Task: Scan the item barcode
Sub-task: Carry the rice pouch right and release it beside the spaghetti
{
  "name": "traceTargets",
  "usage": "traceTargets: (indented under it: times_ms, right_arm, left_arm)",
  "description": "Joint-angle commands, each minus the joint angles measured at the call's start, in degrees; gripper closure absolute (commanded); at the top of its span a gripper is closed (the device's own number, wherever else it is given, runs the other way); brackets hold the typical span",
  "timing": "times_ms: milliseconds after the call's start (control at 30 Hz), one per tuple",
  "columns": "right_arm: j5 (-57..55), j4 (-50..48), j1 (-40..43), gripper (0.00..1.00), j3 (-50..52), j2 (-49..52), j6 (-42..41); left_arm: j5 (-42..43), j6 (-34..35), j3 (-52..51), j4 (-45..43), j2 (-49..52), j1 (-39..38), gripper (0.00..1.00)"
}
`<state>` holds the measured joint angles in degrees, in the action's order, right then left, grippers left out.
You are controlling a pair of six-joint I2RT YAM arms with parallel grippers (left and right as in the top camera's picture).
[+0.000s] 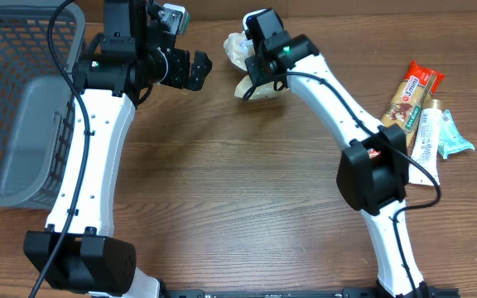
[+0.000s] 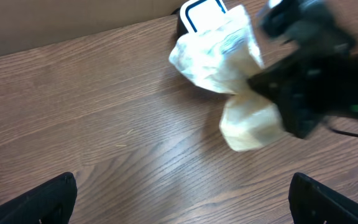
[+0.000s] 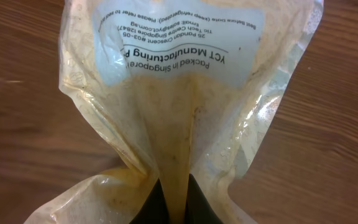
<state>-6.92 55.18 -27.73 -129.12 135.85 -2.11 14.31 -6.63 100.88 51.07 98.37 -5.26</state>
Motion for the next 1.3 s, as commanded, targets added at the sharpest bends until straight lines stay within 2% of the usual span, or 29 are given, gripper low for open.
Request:
traceTargets:
  times_ms: [0, 233, 300, 433, 467, 667, 933, 967, 1067, 1133, 1267]
  right_arm:
    - [2.3, 4.3, 0.4, 0.96, -4.2, -11.7, -2.7]
    - [0.3, 19.2, 1.1, 0.96, -4.2, -23.5, -13.3]
    - [-4.3, 25.4, 1.8, 0.96, -4.1, -26.2, -18.5]
    - [-17.0, 40.9, 4.3, 0.96, -4.0, -27.8, -34.5]
    - [-18.2, 41.9, 5.3, 0.96, -3.0, -27.8, -35.8]
    - [-19.6, 40.4, 11.6, 0.96, 10.1, -27.7, -37.3]
    - [-17.6, 28.3, 21.4, 0.96, 31.7, -27.7, -35.5]
    - [-17.1, 27.0, 21.9, 0.92, 32.8, -27.7, -34.1]
    - [-15.9, 24.7, 22.6, 0.54, 33.8, -27.7, -30.3]
    - [-15.8, 24.6, 22.6, 0.38, 32.0, -27.9, -28.1]
    - [-9.5, 26.5, 22.1, 0.28, 24.9, -28.9, -22.4]
  left_arm:
    - [0.1, -1.1, 0.5, -0.1, -0.9, -0.4, 0.00]
    - [0.1, -1.1, 0.5, -0.1, -0.9, -0.4, 0.01]
    - [0.1, -1.1, 0.5, -0.1, -0.9, -0.4, 0.00]
    - [0.1, -1.1, 0.5, -0.1, -0.9, -0.4, 0.00]
    - [0.1, -1.1, 0.5, -0.1, -0.9, -0.4, 0.00]
    - [0.1, -1.1, 0.5, -0.1, -0.9, -0.4, 0.00]
    - [0.1, -1.1, 0.5, -0.1, -0.9, -0.4, 0.00]
    - [0.1, -1.1, 0.5, -0.1, -0.9, -0.4, 0.00]
    - [0.1, -1.1, 0.5, -0.1, -0.9, -0.4, 0.00]
    - [0.1, -1.1, 0.5, -0.1, -0.9, -0.4, 0.00]
    - [0.1, -1.1, 0.5, -0.1, -0.9, -0.4, 0.00]
